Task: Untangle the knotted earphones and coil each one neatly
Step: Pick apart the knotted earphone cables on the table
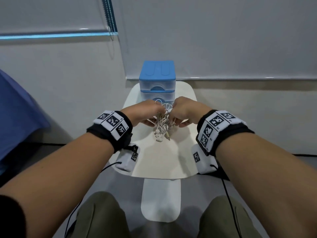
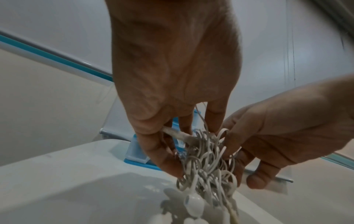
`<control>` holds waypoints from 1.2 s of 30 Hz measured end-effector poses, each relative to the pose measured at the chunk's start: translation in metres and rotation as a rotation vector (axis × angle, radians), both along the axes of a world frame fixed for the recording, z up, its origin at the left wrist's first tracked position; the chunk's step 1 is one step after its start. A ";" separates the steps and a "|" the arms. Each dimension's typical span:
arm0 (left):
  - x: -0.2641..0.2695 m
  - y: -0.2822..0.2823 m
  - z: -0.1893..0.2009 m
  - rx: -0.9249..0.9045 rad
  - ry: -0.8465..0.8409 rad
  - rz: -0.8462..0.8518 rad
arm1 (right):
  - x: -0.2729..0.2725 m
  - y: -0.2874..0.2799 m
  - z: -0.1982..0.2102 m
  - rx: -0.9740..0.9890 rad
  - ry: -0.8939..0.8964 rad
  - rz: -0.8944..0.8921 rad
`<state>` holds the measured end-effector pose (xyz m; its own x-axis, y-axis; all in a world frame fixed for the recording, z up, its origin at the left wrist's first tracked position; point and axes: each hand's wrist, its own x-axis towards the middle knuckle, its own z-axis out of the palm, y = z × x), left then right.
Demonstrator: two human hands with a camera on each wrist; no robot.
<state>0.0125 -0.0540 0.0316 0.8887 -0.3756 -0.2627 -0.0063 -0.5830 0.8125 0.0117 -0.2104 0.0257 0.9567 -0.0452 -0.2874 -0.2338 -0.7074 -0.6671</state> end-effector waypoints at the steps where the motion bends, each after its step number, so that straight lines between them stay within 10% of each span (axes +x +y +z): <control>1: -0.002 0.000 0.003 -0.011 -0.019 0.000 | -0.003 0.001 0.002 0.035 -0.030 -0.011; 13: -0.025 0.024 0.036 -0.438 -0.102 0.067 | -0.027 0.001 0.035 0.506 -0.469 -0.054; 25: -0.045 0.031 0.043 -0.635 -0.164 0.171 | -0.054 0.002 0.055 0.896 -0.540 -0.024; 36: -0.050 0.039 0.028 -0.852 -0.125 0.188 | -0.061 -0.006 0.040 0.655 -0.599 0.065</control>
